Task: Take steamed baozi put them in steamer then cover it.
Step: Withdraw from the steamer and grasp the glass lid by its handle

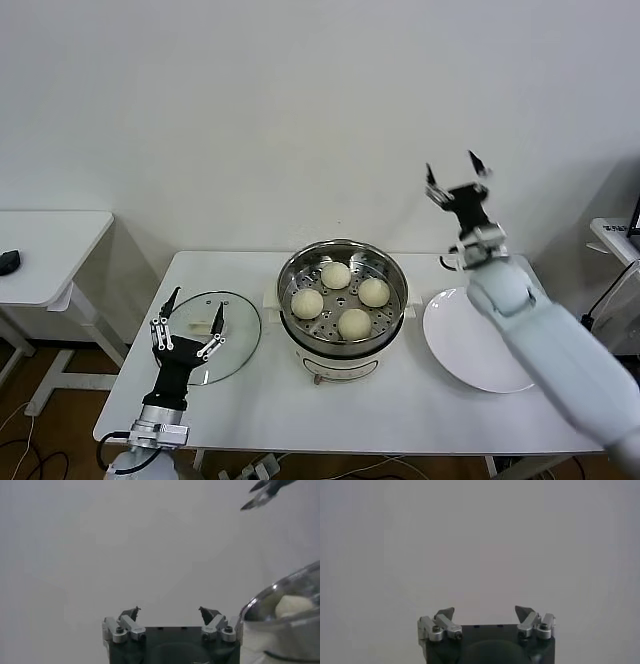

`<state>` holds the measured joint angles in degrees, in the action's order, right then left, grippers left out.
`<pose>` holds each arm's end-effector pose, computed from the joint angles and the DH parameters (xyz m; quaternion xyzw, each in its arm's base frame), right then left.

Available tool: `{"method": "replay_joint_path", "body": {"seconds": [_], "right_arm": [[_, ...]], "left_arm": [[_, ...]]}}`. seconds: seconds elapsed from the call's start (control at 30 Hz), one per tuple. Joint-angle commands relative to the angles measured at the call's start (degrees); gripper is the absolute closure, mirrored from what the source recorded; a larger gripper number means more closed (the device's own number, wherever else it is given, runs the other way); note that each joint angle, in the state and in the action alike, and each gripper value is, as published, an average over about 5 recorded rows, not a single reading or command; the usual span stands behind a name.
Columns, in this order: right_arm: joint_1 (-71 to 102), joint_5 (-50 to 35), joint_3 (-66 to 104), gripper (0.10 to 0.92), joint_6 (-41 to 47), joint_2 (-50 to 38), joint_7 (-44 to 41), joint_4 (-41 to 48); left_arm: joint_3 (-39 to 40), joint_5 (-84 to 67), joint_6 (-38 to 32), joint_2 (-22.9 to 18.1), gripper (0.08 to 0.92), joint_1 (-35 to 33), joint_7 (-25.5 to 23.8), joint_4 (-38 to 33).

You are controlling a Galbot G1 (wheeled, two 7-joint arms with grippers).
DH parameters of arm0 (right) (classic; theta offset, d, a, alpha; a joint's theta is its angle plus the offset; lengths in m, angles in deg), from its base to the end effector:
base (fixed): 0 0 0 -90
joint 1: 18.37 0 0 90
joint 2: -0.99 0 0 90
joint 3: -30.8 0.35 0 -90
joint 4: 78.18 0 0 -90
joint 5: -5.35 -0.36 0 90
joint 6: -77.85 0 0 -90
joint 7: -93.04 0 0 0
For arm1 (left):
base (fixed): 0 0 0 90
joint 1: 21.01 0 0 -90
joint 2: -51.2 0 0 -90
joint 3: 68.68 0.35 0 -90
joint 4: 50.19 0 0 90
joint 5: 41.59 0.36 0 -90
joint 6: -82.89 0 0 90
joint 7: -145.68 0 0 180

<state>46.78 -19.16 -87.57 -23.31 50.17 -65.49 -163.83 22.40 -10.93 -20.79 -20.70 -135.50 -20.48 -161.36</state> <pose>0.4535 -0.1176 -0.2275 0.0145 0.9756 -0.1386 0.1697 0.2180 0.0623 -0.3312 0.0114 0.9174 0.3708 0.1441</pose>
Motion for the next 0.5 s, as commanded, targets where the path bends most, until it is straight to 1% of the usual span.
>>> {"method": "replay_joint_path", "body": {"seconds": [0.03,0.17,0.4,0.5], "right_arm": [[34.1,3.5,28.8,0.203,-3.4,5.3,1.8,-6.6],[38.3,3.6,31.1,0.203,-4.4,7.1,0.1,-8.2],[40.9,4.2,32.1,0.203,-5.0,9.2,-1.3,-9.5],[41.4,4.6,32.1,0.203,-5.0,10.1,-1.6,-9.9]], "left_arm": [[-3.2,31.0,3.3,2.4,0.177,2.7,2.4,12.7],[-3.4,37.4,2.5,3.6,0.177,3.8,2.4,18.6],[-2.0,45.8,1.7,3.3,0.177,8.9,4.7,26.9],[-1.3,47.1,1.7,3.4,0.177,11.2,5.4,30.3]]}}
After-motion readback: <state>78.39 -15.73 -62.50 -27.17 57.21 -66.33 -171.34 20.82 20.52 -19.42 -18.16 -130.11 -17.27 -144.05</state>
